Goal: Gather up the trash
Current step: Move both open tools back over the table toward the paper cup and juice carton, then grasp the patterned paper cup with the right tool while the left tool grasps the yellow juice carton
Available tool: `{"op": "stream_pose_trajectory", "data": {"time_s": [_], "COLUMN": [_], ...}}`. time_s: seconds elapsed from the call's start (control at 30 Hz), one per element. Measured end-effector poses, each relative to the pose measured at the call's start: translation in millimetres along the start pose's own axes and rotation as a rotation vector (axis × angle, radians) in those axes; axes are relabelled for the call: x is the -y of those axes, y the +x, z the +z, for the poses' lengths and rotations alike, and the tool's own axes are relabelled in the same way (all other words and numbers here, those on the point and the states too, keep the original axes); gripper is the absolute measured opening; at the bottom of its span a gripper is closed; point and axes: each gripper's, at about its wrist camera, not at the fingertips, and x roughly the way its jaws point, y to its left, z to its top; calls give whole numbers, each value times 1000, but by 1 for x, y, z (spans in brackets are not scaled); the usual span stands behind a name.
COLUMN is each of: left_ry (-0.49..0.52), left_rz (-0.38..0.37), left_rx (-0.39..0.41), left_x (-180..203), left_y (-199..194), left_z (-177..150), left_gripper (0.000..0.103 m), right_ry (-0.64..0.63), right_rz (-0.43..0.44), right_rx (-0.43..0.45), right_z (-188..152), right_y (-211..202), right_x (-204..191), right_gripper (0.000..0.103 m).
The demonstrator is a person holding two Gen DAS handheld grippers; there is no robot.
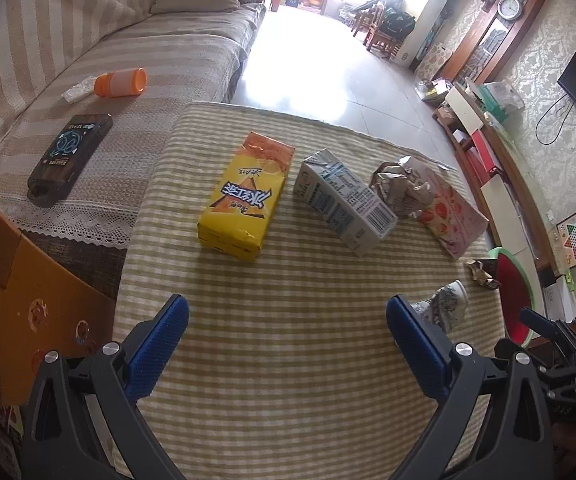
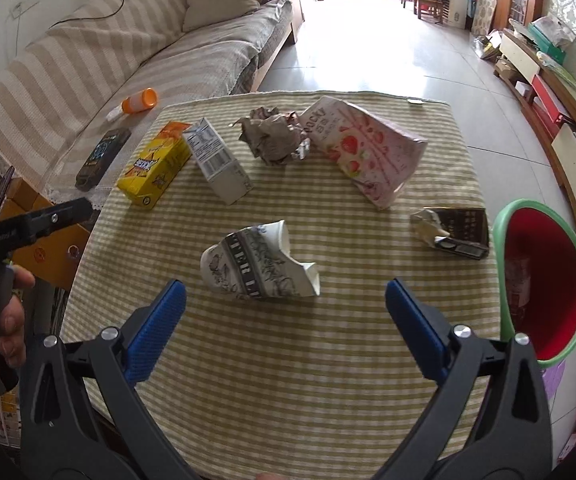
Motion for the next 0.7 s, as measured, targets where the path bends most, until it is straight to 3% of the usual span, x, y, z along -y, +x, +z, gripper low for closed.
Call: {"op": "stream_pose_trajectory", "data": {"time_s": [0.3, 0.5, 0.7], "left_ry": [118, 161, 157], "left_rz": [78, 111, 116], "left_rx": [-69, -104, -117], "left_x": [-7, -11, -15], "left_y": [46, 77, 98], "left_z": [34, 49, 60], "left_gripper": [95, 95, 95], "right_ry": [-46, -138, -135], "right_rz": [17, -80, -102], "right_rx": [-74, -78, -62], "right_z": [6, 10, 17], "right_y": [51, 75, 80], "right_x": [-28, -45, -42], "right_gripper": [98, 98, 98]}}
